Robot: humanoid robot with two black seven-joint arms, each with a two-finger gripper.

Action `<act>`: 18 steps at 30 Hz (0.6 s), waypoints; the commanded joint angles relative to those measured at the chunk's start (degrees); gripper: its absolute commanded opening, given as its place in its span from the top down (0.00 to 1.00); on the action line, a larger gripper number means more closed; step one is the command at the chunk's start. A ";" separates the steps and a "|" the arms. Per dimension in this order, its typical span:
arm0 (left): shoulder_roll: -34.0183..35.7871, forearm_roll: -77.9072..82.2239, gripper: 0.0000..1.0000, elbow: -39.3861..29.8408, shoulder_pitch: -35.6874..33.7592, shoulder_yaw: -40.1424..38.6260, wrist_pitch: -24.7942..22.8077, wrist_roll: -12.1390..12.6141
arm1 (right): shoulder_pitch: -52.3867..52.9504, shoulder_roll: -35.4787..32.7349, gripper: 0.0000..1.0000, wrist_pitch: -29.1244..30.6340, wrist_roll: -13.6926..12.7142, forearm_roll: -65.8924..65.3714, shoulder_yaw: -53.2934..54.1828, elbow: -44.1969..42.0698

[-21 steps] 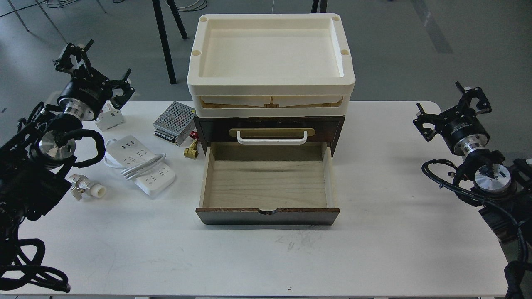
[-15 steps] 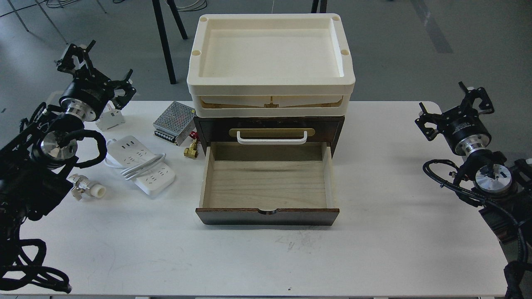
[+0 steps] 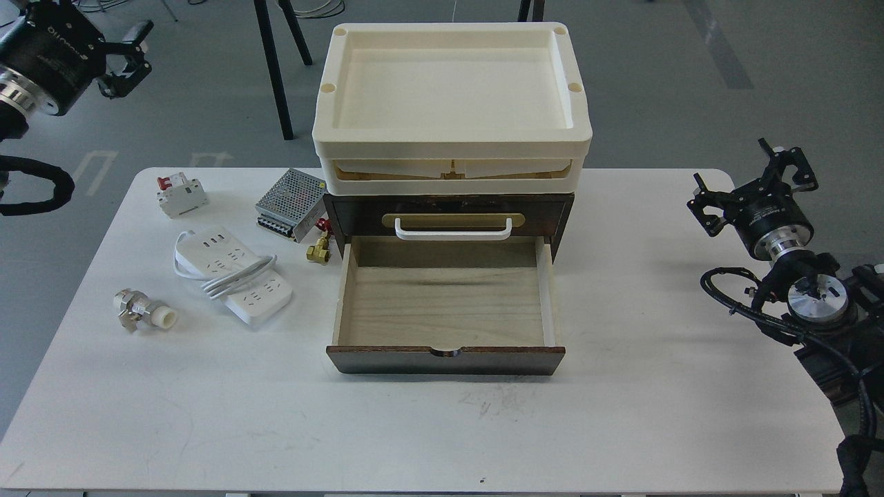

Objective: Put charging cable into cabinet
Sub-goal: 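Raise the left arm up and away from the table, then lower the left gripper onto the white charger with coiled cable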

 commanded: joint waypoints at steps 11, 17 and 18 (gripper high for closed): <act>14.57 44.07 0.01 -29.91 -1.81 -0.40 0.02 -1.99 | -0.11 -0.01 0.00 0.00 -0.02 -0.09 -0.34 -0.19; 14.48 67.56 0.01 -39.42 0.21 1.62 0.02 -1.47 | -0.11 -0.01 0.00 0.00 0.07 -0.09 -0.34 -0.19; 14.13 70.28 0.01 -39.43 0.82 2.58 0.02 -1.47 | -0.11 -0.01 0.00 0.00 0.07 -0.09 -0.34 -0.19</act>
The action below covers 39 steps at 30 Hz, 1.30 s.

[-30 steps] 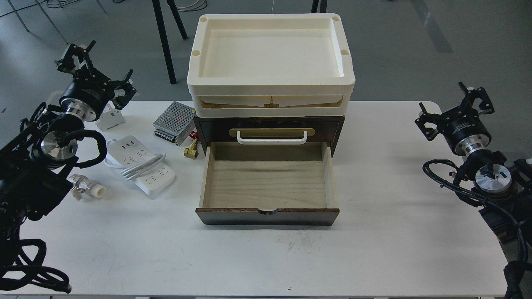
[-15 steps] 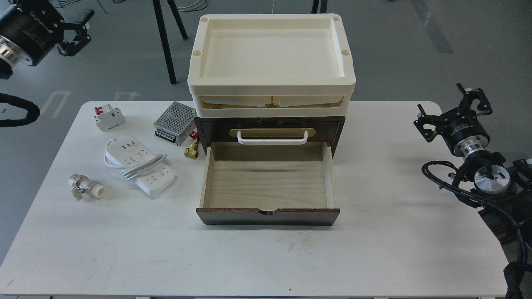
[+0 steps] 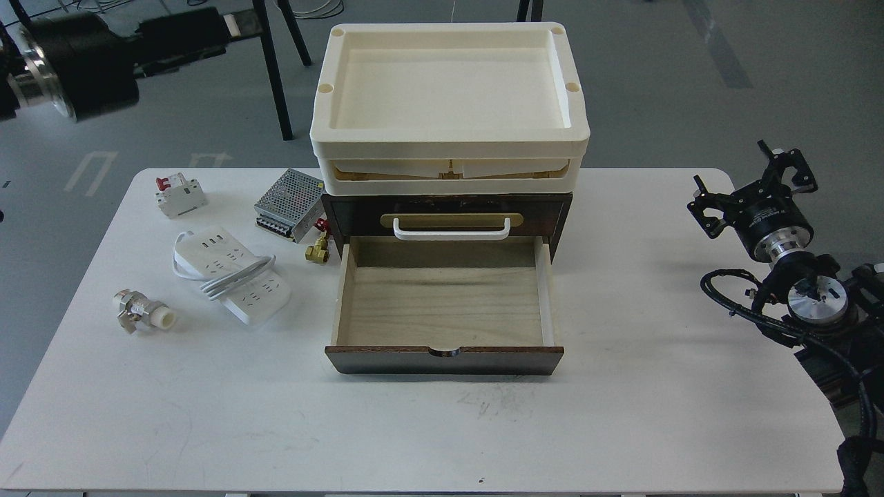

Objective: Put charging cable into cabinet
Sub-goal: 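Lower the left gripper onto the white charger with coiled cable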

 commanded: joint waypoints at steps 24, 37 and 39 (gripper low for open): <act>-17.24 49.67 0.16 24.69 6.04 33.99 25.28 1.13 | 0.09 -0.01 0.00 0.00 0.02 -0.08 -1.31 0.00; -20.23 49.58 0.29 32.34 6.21 35.58 25.02 0.87 | 0.18 -0.01 0.00 0.00 0.02 -0.08 -1.40 0.00; -20.76 49.58 0.29 33.13 6.21 35.58 25.19 0.78 | 0.18 -0.01 0.00 0.00 0.02 -0.08 -1.40 0.00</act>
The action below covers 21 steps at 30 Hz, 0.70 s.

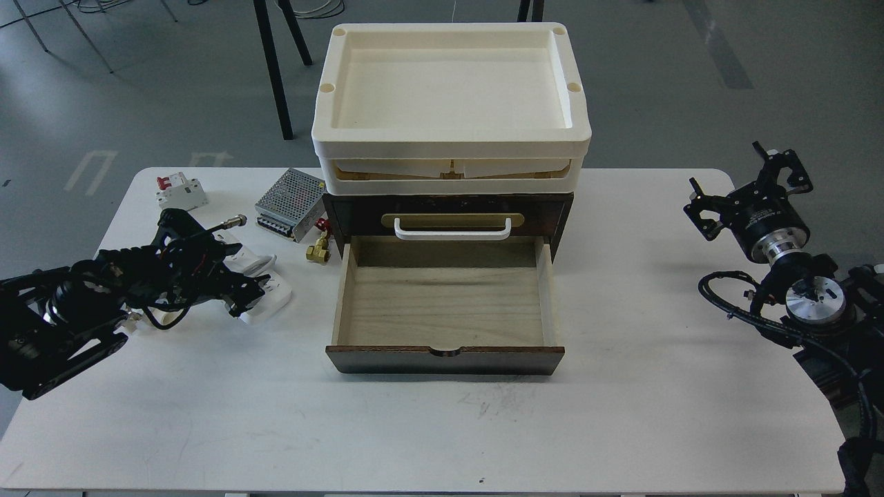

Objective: Put charging cable into cabinet
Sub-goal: 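Lower the left gripper onto the white charger with coiled cable, then close the left gripper on the white charger and cable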

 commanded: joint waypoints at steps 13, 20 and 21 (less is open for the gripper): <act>-1.00 0.00 0.62 2.11 0.35 0.03 0.58 0.00 | 0.00 0.00 0.00 0.00 0.00 0.01 0.00 0.08; -0.83 0.00 0.90 2.02 0.61 0.03 -0.04 0.00 | 0.00 0.00 0.00 0.00 0.00 0.01 0.00 -0.01; -0.83 0.00 0.90 2.02 0.53 0.03 -0.12 0.00 | 0.00 0.00 0.00 0.00 0.00 0.01 0.00 -0.01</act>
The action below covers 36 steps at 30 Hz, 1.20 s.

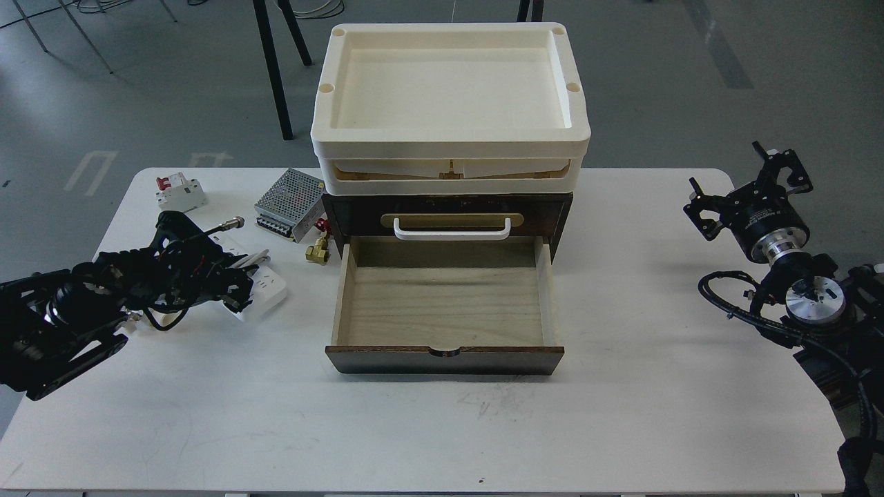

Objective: Put charging cable into cabinet
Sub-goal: 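Close the left gripper on the white charger and cable, then lift the charger with the left gripper up over the cabinet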

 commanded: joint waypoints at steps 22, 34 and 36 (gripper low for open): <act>18.58 -6.50 0.95 -12.74 -12.21 -1.58 -5.68 -5.67 | -0.09 0.00 0.00 0.00 0.09 0.00 -0.08 0.28; 28.09 -6.50 0.95 -31.11 -33.39 -11.33 -16.22 -5.94 | -0.09 0.00 0.00 0.00 0.09 0.00 -0.08 0.19; 27.48 -6.41 0.95 -36.02 -34.72 -13.79 -17.97 -5.41 | -0.09 0.00 0.00 0.00 0.09 0.00 -0.08 0.19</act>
